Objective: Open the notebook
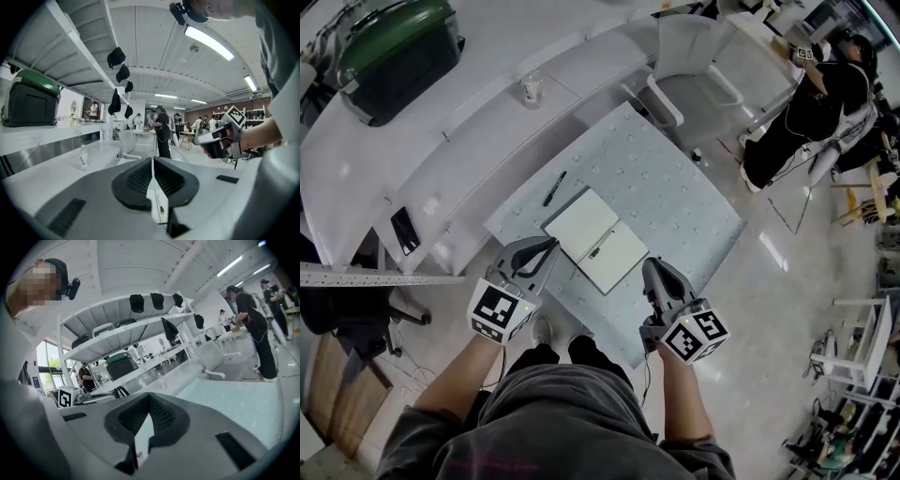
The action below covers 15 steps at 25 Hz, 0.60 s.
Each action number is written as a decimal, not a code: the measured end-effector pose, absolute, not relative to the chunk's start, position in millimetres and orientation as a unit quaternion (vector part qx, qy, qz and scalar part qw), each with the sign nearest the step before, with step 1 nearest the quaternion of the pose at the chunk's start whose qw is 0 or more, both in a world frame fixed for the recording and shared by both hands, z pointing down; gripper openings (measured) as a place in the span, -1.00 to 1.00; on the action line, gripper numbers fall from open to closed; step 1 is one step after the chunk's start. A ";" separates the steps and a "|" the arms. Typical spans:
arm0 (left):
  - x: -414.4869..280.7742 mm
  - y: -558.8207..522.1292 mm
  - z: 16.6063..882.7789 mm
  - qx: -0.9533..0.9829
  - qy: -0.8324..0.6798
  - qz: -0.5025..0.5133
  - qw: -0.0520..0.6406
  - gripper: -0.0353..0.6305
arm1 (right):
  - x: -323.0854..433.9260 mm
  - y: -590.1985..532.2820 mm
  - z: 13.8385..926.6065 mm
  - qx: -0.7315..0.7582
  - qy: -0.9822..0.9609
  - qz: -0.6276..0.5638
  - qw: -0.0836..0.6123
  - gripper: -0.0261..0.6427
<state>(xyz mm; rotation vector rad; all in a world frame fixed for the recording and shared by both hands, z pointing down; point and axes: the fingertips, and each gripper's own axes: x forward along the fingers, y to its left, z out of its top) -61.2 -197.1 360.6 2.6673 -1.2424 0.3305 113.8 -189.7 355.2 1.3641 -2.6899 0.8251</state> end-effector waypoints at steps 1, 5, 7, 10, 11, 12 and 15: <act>-61.2 -194.9 358.0 0.898 -0.416 0.111 0.088 -0.85 | 113.9 -188.0 352.4 0.438 -0.861 0.260 0.007 -0.92; -61.4 -184.8 350.4 0.904 -0.405 0.110 0.080 -0.86 | 114.3 -180.3 343.4 0.439 -0.865 0.241 0.009 -0.92; -61.4 -179.9 346.6 0.907 -0.400 0.109 0.077 -0.87 | 114.1 -176.2 338.6 0.440 -0.866 0.235 0.008 -0.92; -59.6 -172.3 343.9 0.911 -0.390 0.108 0.079 -0.88 | 113.2 -170.3 332.0 0.443 -0.867 0.228 0.008 -0.92; -58.6 -169.7 343.6 0.912 -0.388 0.107 0.079 -0.88 | 112.5 -168.3 330.1 0.443 -0.868 0.226 0.008 -0.92; -57.5 -167.1 343.1 0.913 -0.385 0.106 0.078 -0.88 | 111.8 -166.3 328.7 0.442 -0.869 0.223 0.008 -0.92; -52.6 -159.6 339.0 0.919 -0.373 0.105 0.075 -0.89 | 108.7 -161.5 323.5 0.442 -0.871 0.216 0.008 -0.92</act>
